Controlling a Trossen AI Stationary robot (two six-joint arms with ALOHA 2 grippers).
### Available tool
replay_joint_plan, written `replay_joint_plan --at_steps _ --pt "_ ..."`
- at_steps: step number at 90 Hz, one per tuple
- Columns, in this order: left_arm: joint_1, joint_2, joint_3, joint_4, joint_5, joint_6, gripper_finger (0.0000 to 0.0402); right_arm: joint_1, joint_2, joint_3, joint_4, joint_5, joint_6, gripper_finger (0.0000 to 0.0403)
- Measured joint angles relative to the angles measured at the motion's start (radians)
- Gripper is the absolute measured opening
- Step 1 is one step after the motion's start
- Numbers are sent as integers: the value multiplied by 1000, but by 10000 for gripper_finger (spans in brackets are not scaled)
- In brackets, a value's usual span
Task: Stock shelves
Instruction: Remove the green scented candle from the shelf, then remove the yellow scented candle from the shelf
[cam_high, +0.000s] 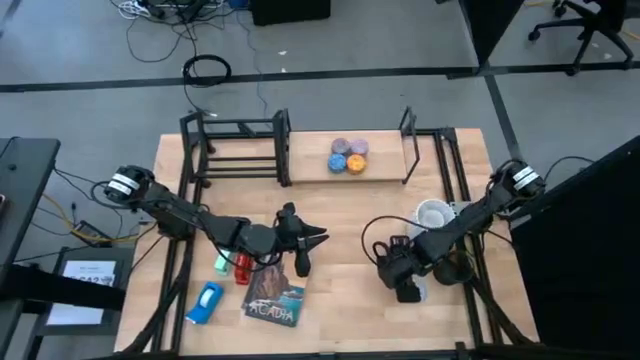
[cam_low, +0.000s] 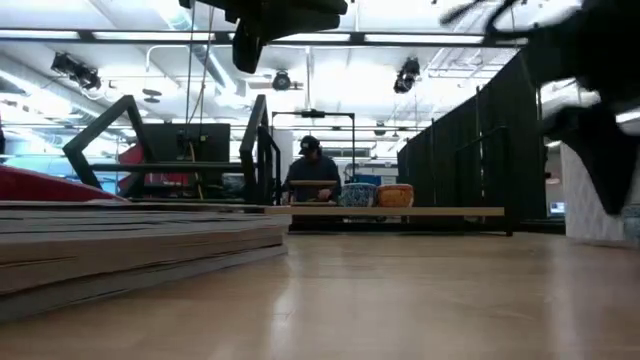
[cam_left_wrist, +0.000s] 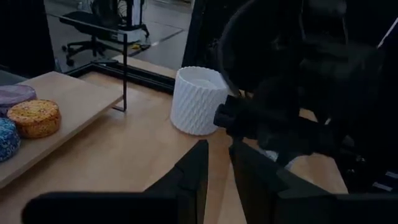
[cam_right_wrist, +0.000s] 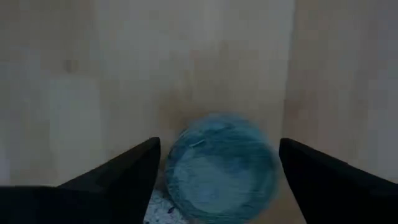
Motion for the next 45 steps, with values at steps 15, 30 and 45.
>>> replay_joint_plan --at_steps 15,30,45 --pt "0 0 0 0 0 0 53 -118 -55 109 -86 71 -181 294" --pt "0 0 0 1 0 1 53 -328 -89 153 -45 215 -335 293" --pt "2 0 0 1 -3 5 53 -612 -68 129 138 239 -340 293"
